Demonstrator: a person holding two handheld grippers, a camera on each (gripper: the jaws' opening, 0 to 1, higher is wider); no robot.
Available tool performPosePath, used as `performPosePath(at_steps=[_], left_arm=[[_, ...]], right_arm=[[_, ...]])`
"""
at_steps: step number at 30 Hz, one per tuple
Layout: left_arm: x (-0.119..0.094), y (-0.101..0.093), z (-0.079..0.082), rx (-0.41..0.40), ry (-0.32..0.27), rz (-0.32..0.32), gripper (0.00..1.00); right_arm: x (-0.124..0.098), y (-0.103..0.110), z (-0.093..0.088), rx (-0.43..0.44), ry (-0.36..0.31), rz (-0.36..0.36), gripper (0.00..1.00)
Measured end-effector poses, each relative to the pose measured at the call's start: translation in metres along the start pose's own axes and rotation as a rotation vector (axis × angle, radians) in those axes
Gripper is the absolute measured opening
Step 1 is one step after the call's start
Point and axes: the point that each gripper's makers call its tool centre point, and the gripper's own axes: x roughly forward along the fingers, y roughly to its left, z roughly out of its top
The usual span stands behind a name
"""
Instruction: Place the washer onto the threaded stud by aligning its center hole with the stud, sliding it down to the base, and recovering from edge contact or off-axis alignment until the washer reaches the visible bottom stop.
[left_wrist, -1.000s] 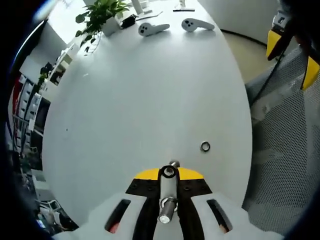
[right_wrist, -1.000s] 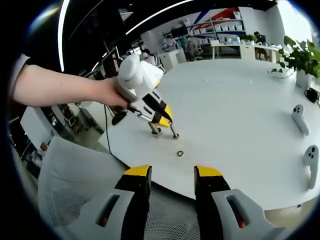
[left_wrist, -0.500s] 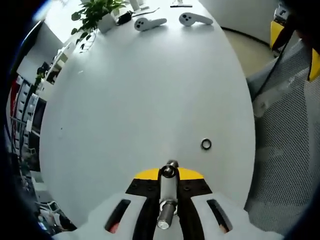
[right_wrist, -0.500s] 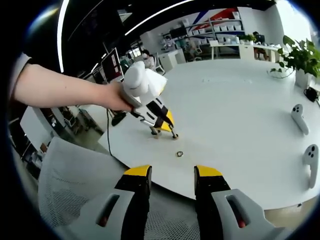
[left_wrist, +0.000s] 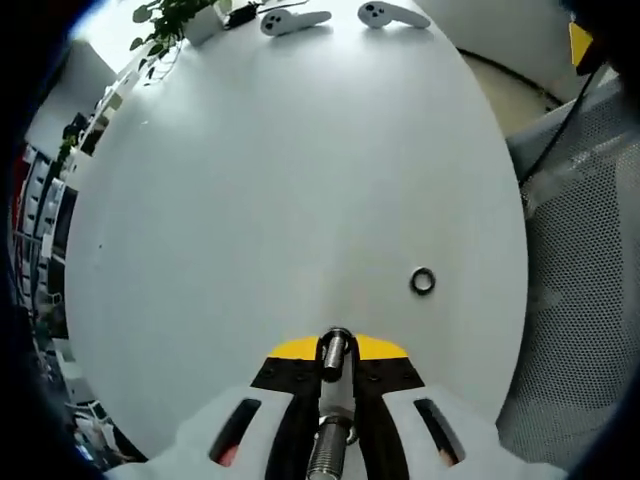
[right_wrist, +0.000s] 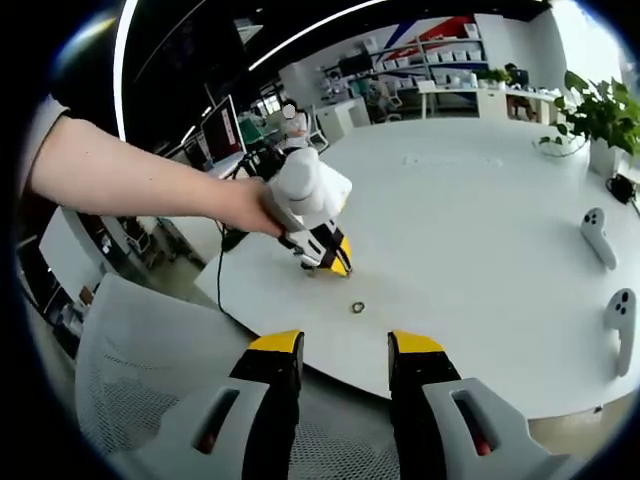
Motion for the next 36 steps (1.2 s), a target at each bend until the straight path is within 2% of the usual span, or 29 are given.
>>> performPosePath(at_steps=[10,11,14,17,29,34,36], left_arm=[[-0.002,0.001,0.003,-0.017,-0.02,-0.005,0.09],[-0.002,0.001,0.005,-0.022,-0.029,-0.004,0.11],[-0.003,0.006,0.01,-0.053,-0.056,0.016,0.24],[-0.007,0.006,0.014,-0.074,-0.074,-0.002,0.21],[-0.034,0.008,0.02,-0.045,-0.118,0.043,0.27],[-0.045,-0.008,0.037,0.01,-0.146,0.037,0.27],[-0.043,-0.016,0.042,0.056,-0.137,0.033,0.27]], right_arm=[[0.0,0.0,0.0,0.002,-0.005,0.001,0.36],[0.0,0.0,0.0,0.002,-0.005,0.001,0.36],[0.0,0.001,0.001,0.0,-0.005,0.003,0.36],[0.0,0.001,0.001,-0.003,-0.003,0.006,0.36],[0.0,0.002,0.001,-0.004,-0.006,0.011,0.36],[0.0,0.002,0.001,-0.005,-0.004,0.012,0.36],[0.0,0.002,0.001,-0.006,-0.004,0.012,0.36]])
